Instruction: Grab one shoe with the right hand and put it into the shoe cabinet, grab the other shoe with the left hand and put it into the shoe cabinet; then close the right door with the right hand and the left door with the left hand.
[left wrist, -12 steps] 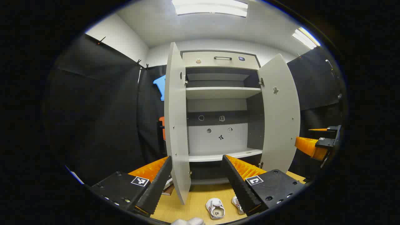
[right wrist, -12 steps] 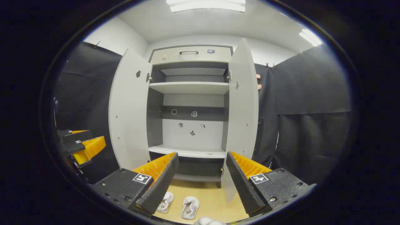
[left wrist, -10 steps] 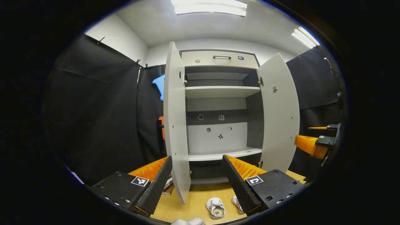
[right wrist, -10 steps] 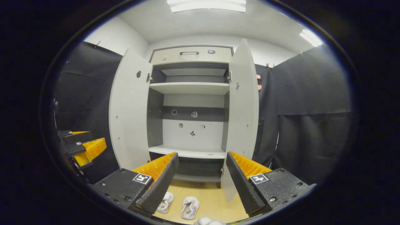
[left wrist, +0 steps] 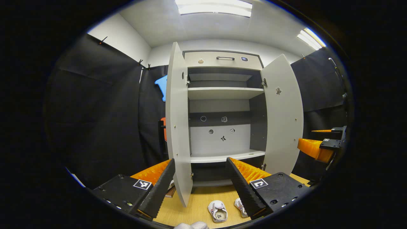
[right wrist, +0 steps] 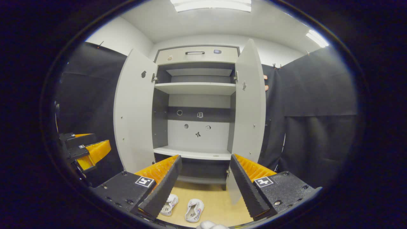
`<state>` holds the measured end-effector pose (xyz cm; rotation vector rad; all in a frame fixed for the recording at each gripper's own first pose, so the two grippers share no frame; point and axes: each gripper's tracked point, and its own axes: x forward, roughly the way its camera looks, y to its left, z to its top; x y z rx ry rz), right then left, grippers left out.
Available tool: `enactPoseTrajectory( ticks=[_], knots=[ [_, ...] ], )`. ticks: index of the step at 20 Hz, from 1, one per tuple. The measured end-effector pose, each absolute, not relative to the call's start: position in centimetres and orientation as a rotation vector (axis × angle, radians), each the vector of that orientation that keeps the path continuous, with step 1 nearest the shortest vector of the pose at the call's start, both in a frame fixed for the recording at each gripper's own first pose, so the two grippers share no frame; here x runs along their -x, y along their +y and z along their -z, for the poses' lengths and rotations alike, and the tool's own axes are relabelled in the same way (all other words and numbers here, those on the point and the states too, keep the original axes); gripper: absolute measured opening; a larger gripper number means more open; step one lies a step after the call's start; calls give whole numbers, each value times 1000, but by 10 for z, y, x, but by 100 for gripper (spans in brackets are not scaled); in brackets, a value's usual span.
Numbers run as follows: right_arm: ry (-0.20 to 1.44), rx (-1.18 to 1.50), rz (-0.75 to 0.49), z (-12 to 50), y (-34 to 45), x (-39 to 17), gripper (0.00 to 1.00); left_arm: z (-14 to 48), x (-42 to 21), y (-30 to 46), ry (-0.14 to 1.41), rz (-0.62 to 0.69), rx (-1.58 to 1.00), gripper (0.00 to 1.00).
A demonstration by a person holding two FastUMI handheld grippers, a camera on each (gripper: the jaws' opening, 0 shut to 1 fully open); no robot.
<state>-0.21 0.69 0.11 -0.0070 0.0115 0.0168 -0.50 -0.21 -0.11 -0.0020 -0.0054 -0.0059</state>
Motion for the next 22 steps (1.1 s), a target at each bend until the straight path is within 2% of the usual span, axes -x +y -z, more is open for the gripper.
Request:
enactPoseTrajectory(
  ticks=[4,8,16,21,22],
  knots=[
    [48,28,-29,18,15,-1,99,7,7,3,2,0,-4,96],
    [160,48,-55,75,27,-9,99,17,8,9,27,-9,-1,96],
    [558,-5,-91,276,45,-10,99,49,9,14,105,-19,47,96],
    [739,-49,-167,371,85,-19,94,66,19,27,167,-56,25,96],
    [763,-46,-162,384,88,-25,90,67,21,26,168,-52,30,96]
  ],
)
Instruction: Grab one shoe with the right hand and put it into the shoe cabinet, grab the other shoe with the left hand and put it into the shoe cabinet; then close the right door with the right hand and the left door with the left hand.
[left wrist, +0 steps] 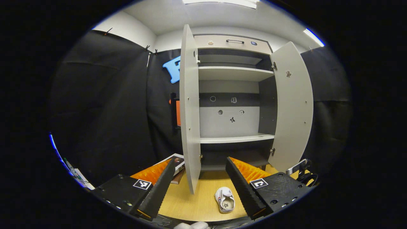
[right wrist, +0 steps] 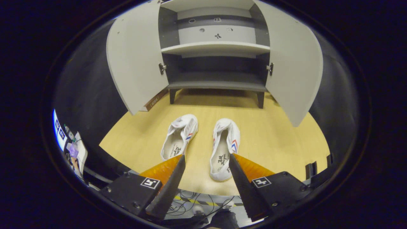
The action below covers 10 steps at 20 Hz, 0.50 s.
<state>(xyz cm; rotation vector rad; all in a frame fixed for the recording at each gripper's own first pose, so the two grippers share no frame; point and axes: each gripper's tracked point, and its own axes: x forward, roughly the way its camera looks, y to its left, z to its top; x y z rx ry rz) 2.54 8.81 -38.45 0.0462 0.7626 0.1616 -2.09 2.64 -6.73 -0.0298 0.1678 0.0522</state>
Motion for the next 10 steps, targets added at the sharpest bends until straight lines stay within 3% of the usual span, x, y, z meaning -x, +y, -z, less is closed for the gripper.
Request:
enactPoseTrajectory(
  ticks=[7,8,9,10],
  knots=[
    [858,-68,-96,448,86,-80,83,68,32,32,180,-92,44,96],
    [861,-81,-93,454,88,-90,80,68,33,32,183,-99,52,96],
    [866,-75,-96,462,88,-100,71,68,31,32,187,-107,54,96],
    [871,-61,-99,467,88,-108,76,69,28,33,189,-116,50,96]
  ],
)
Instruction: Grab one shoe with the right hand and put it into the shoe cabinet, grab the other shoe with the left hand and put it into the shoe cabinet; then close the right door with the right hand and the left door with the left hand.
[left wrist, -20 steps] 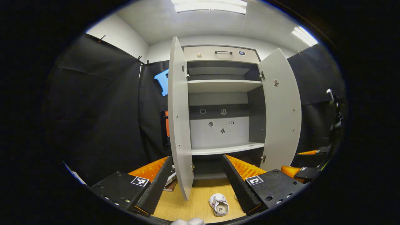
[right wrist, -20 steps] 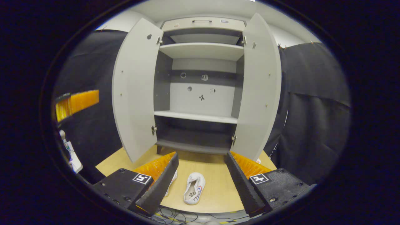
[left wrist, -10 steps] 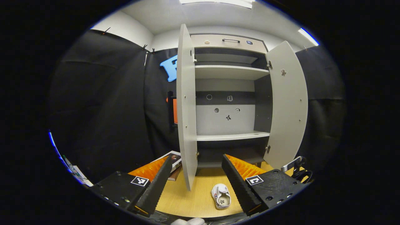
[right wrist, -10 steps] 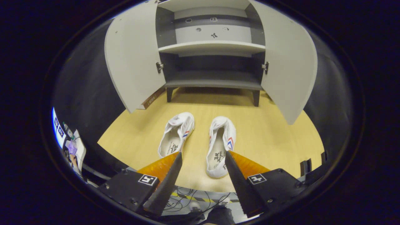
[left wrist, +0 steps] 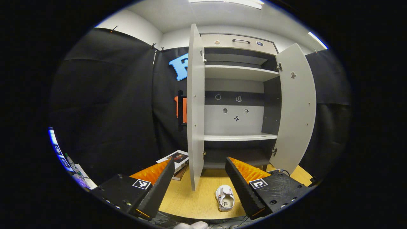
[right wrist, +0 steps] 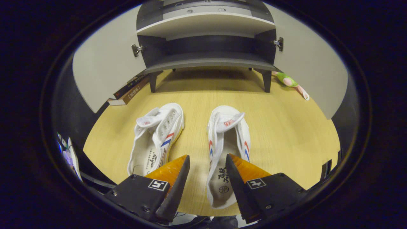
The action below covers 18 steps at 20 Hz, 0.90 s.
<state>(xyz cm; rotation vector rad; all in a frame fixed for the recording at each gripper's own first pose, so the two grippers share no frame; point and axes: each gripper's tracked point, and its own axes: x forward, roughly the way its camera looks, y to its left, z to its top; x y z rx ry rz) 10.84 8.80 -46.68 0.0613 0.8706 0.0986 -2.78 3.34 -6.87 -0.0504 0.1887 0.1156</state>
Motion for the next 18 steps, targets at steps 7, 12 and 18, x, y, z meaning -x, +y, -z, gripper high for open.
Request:
enactPoseTrajectory(
  ticks=[7,12,18],
  knots=[
    [876,-90,-122,480,85,-155,48,71,19,31,213,-171,17,96],
    [920,-118,-192,481,85,-155,6,72,8,23,223,-195,48,96],
    [838,-84,-218,417,64,-164,6,67,-4,9,207,-174,33,96]
  ],
)
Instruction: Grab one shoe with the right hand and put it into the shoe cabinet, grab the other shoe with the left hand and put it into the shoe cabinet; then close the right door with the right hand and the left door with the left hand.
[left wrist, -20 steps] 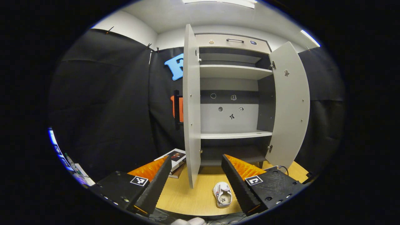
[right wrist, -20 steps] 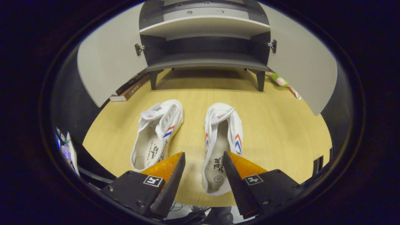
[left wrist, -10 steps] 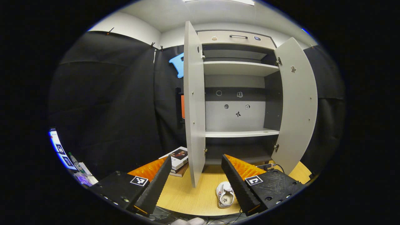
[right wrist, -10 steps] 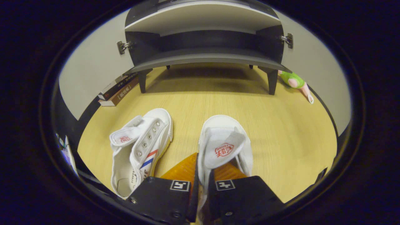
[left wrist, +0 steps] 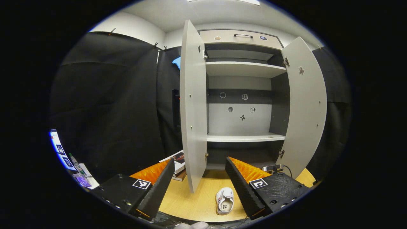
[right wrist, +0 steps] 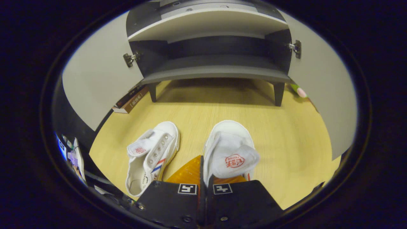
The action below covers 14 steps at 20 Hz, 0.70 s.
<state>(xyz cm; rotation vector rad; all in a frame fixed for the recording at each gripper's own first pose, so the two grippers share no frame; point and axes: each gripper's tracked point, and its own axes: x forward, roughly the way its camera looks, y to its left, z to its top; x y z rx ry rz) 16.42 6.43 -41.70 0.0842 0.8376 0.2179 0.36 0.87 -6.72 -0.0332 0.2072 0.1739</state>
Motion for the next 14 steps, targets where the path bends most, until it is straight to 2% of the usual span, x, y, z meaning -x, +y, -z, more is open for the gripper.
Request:
enactPoseTrajectory(
  ticks=[6,14],
  knots=[
    [662,-49,-273,302,64,-184,5,71,-4,-9,201,-122,36,97],
    [423,-16,-244,154,62,-261,6,72,1,-12,171,-102,41,96]
  ],
)
